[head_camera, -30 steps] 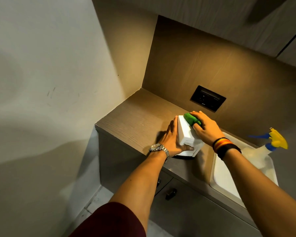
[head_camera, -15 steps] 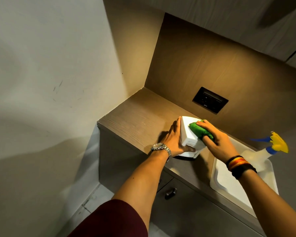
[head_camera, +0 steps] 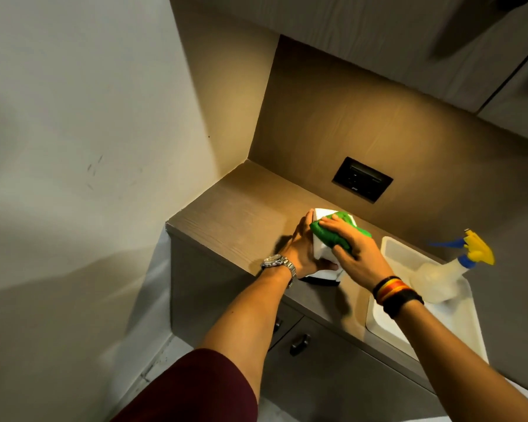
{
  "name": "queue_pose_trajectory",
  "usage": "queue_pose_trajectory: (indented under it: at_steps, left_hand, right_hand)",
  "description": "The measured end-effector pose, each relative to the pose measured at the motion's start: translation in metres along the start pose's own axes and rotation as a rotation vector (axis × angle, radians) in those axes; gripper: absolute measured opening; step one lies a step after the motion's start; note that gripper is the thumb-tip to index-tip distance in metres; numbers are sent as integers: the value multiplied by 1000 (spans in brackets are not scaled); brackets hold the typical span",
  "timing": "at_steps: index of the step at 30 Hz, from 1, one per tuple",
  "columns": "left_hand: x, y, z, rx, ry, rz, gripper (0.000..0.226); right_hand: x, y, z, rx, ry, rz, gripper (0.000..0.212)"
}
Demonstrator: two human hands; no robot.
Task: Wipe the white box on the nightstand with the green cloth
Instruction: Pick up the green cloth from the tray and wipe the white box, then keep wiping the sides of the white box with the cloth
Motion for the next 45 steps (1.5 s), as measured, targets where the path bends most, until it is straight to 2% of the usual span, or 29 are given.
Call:
queue_pose_trajectory:
  at_steps: [3,6,9,12,16,18,21,23,27,29,32,37,41,45]
  left_hand:
    - [2,3,0,-19,24,53,136]
    - [-1,19,15,-37,13,143,144]
    - [19,18,8,-47,-7,198,139]
    - [34,27,11,-50,-22,320,138]
    - [43,35,4,-189,130,357,152]
    - [43,36,-8,-249,250,306,145]
    - [41,32,-31,-401,397,170,101]
    - [33,32,-48,-439,452,153,77]
    - [18,38,-62,-396,638,238,59]
    - [7,41,-62,-362,691,262,59]
    - [0,38,-57,-371,692,219,65]
    - [-3,38,-55,-414,697,171,60]
    - [-5,39,-52,-418,693,159,62]
    - [-4,46,-44,-426,706,175,68]
  right_hand:
    - [-1,-31,2,-21,49,-25,57]
    - [4,-61,2,-45,121,-122,54]
    - [13,-90,-4,-156,349,-381,46]
    - [11,-104,-17,-334,615,-638,44]
    - [-3,-93,-35,-585,913,-821,35]
    - [-12,-82,-39,-655,988,-874,32]
    - [-29,-62,-38,-690,1042,-897,27]
    - [-37,-52,-35,-698,1038,-912,27]
    - [-55,-44,-22,-686,1003,-955,32]
    - [-59,-47,-24,-689,1008,-983,33]
    - [-74,-46,-24,-625,1049,-880,41]
    - [-101,-39,-32,-508,988,-712,73]
    - [-92,-34,-46,-513,1005,-709,67]
    - [-65,-17,-69,-505,1168,-717,60]
Point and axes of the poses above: each hand's wrist, its own y-axis towards the middle knuckle, its own x-axis out of the back of the hand, z = x × y, the point moved 1 cm from there along y, towards the middle knuckle
